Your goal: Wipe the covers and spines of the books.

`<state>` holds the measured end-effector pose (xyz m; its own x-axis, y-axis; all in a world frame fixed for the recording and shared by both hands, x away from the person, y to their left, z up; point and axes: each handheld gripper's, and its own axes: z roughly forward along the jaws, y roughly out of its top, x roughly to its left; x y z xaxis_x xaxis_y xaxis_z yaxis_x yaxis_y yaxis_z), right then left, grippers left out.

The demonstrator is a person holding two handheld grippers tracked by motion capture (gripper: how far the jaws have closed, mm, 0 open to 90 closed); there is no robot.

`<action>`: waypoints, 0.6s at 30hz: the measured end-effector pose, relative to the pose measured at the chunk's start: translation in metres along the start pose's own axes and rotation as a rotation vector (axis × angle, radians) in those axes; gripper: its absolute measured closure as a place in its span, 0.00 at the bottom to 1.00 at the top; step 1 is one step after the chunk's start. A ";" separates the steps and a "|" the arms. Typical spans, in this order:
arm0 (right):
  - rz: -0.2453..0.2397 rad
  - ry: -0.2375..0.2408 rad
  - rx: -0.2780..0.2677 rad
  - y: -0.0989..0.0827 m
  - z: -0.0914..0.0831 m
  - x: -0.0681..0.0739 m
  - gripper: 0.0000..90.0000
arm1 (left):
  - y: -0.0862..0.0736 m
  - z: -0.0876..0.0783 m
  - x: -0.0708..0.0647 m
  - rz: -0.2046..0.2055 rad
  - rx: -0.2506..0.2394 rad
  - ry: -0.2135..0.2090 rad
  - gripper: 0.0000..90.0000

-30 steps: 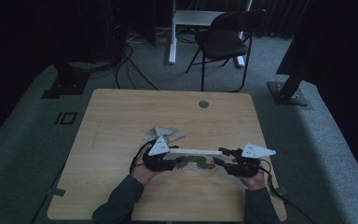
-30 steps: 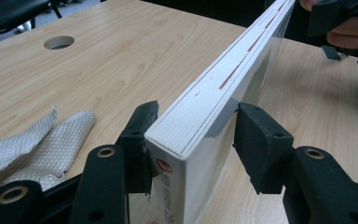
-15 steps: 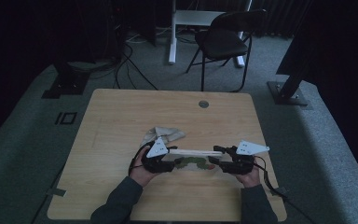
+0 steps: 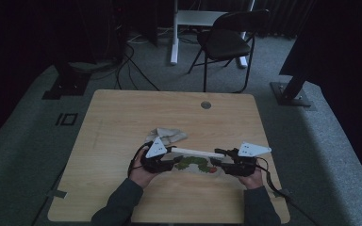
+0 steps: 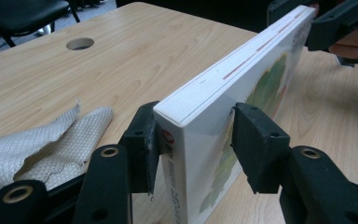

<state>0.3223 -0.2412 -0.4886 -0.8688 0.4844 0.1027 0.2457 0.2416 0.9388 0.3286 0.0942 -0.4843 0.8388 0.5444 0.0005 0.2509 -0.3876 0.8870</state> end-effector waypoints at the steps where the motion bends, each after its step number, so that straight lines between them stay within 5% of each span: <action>1: 0.001 0.007 0.001 0.000 0.000 0.000 0.58 | 0.000 0.000 0.000 0.000 0.000 0.000 0.58; 18: -0.001 0.016 0.000 0.000 -0.006 0.004 0.61 | 0.008 0.014 0.008 -0.017 -0.024 -0.003 0.53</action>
<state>0.3161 -0.2444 -0.4866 -0.8758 0.4706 0.1073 0.2449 0.2418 0.9389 0.3440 0.0852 -0.4836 0.8362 0.5482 -0.0160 0.2534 -0.3603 0.8978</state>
